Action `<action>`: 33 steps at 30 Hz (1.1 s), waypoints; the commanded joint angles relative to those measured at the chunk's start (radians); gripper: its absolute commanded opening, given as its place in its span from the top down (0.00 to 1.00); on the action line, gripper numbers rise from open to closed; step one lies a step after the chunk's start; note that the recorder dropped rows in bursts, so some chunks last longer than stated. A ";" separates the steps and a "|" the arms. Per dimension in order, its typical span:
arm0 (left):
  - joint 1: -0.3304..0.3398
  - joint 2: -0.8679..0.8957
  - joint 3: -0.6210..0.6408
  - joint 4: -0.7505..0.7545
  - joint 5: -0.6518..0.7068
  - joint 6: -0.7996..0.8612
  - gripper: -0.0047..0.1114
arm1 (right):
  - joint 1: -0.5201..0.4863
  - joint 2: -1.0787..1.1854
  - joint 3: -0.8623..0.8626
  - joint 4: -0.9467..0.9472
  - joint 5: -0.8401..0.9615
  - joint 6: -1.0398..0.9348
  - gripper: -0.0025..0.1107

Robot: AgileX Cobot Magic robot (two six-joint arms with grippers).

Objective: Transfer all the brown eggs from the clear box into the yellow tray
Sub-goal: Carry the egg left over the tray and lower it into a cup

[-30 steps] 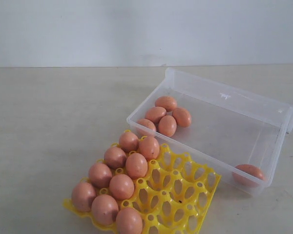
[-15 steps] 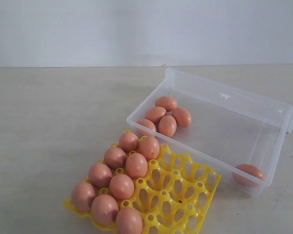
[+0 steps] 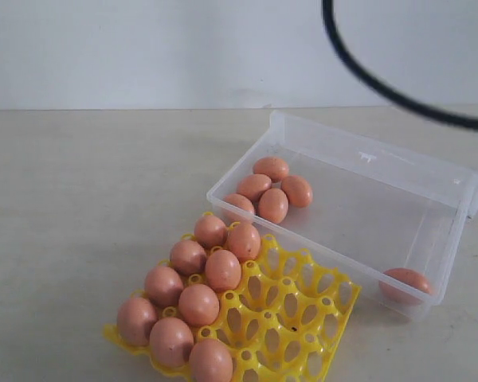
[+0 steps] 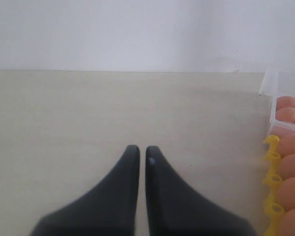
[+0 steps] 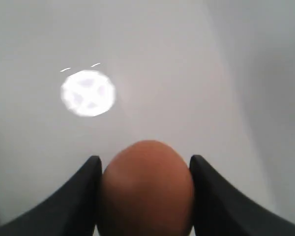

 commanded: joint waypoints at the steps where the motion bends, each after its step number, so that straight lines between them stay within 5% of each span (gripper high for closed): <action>1: -0.005 -0.003 0.004 0.003 -0.005 0.000 0.92 | 0.003 0.027 -0.003 -0.392 -0.211 0.282 0.98; 7: -0.005 -0.003 0.004 0.003 -0.005 0.000 0.92 | 0.003 0.013 -0.003 -0.568 0.263 0.386 0.98; 11: -0.005 -0.003 0.004 0.003 -0.004 0.000 0.92 | 0.003 0.013 0.002 -0.561 0.393 0.389 0.98; 17: -0.005 -0.003 0.004 0.003 -0.004 0.000 0.92 | 0.024 0.011 0.190 -0.406 0.411 0.239 0.98; 23: -0.005 -0.003 0.004 0.003 -0.006 0.000 0.92 | 0.053 0.014 0.508 0.338 0.194 -0.372 0.98; 27: -0.005 -0.003 0.004 0.003 -0.006 0.000 0.92 | 0.053 0.048 0.645 0.690 0.077 -0.536 0.98; 33: -0.005 -0.003 0.004 0.003 -0.006 0.000 0.92 | 0.053 0.187 0.684 0.549 0.072 -0.493 0.98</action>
